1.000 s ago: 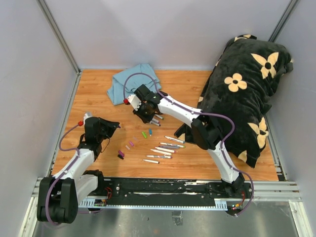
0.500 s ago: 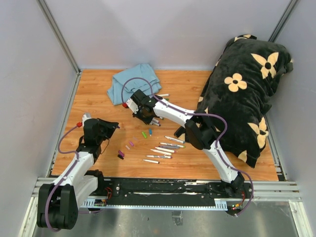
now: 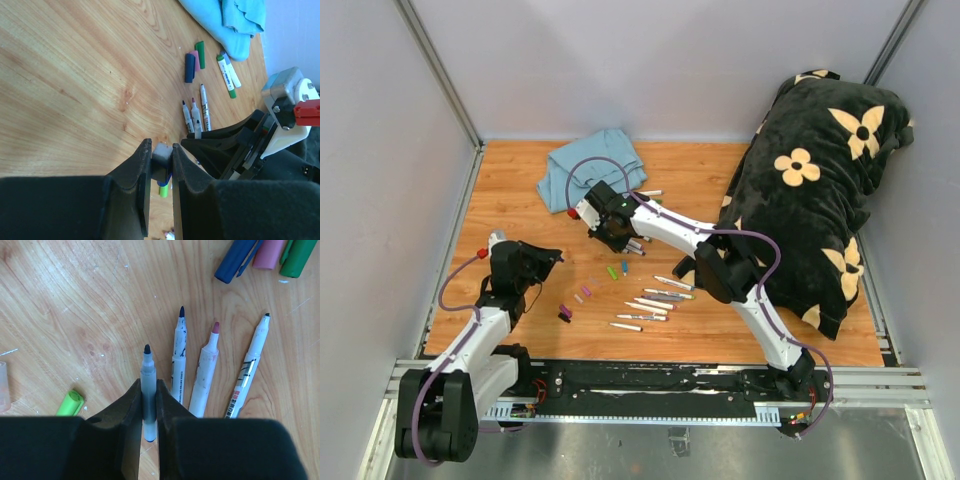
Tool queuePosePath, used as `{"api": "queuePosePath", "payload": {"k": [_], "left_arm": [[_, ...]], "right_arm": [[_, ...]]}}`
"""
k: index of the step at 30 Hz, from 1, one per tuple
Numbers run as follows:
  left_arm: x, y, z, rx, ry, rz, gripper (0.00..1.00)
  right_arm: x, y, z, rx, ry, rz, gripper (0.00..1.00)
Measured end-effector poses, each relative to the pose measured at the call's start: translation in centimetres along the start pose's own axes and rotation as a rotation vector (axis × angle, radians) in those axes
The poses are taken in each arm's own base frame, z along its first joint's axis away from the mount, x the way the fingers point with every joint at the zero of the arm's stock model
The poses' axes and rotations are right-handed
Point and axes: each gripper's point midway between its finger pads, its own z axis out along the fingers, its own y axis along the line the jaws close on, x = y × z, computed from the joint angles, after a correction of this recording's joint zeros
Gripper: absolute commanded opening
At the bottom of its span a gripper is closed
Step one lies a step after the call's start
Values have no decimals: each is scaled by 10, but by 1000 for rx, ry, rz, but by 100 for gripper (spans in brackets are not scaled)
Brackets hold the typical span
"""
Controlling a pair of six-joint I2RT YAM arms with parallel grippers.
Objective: Open the pen caps
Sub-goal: Place the pen cap at the center of the board.
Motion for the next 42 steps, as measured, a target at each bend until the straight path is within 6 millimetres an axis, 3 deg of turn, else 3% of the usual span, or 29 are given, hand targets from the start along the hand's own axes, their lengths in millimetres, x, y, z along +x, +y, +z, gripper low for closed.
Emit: {"api": "queuePosePath", "payload": {"k": [9,42], "left_arm": [[9,3,4,-7,45,-9,0],[12,0,2,16,59,-9,0]], "right_arm": [[-1,3,-4,-22,-10,1,13],[1,10,-4,-54,-10,3,13]]}}
